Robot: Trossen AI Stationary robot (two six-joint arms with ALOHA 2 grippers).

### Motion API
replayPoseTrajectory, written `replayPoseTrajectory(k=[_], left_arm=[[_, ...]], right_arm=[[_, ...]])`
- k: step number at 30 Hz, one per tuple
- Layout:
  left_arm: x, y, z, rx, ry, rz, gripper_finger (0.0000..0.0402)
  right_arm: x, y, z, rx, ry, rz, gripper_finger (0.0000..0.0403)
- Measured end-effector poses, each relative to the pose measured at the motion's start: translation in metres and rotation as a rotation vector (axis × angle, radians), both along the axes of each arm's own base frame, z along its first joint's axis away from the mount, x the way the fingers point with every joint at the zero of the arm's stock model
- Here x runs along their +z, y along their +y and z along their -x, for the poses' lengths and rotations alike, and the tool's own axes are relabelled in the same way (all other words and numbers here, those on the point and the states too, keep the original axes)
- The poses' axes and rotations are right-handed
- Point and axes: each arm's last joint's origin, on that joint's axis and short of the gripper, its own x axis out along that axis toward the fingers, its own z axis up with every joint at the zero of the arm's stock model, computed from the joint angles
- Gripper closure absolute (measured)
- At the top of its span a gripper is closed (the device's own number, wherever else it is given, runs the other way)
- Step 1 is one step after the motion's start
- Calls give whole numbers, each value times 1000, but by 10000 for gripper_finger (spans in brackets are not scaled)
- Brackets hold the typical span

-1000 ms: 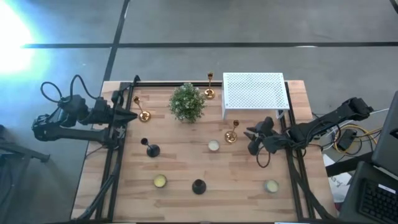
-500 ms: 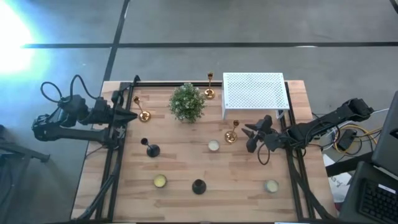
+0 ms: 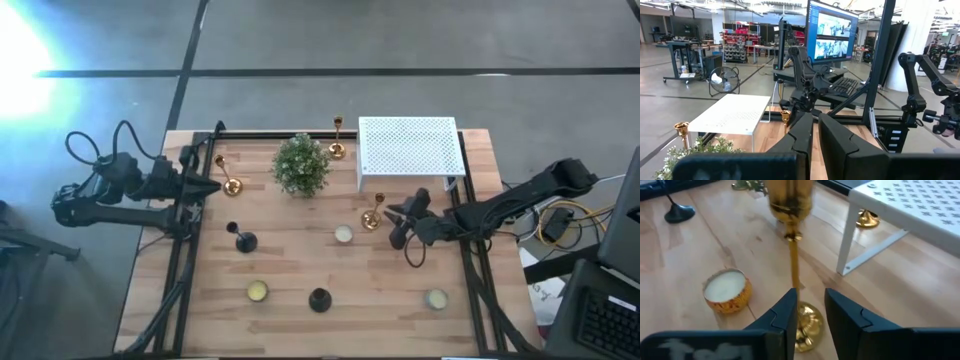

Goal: Pick & Place candle stick holders
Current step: Put the bottom gold candle holder on the shelf

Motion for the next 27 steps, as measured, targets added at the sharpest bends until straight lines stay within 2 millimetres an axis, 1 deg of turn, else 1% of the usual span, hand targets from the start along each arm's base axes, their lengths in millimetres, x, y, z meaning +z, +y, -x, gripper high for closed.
replayPoseTrajectory(k=[5, 9, 17, 21, 24, 27], left_arm=[[0, 0, 0, 0, 0, 0, 367], [0, 0, 0, 0, 0, 0, 367], [0, 0, 0, 0, -1, 0, 367], [0, 0, 0, 0, 0, 0, 367], [0, 0, 0, 0, 0, 0, 367], [0, 0, 0, 0, -1, 0, 367]], right_arm=[[-7, -1, -8, -16, 5, 3, 330], [-9, -2, -16, -21, -21, 7, 335], [-2, -5, -31, -3, -26, 51, 323], [3, -8, -33, -6, -30, 67, 322], [6, -9, -34, -3, -31, 78, 341], [7, -9, -34, 0, -30, 78, 377]])
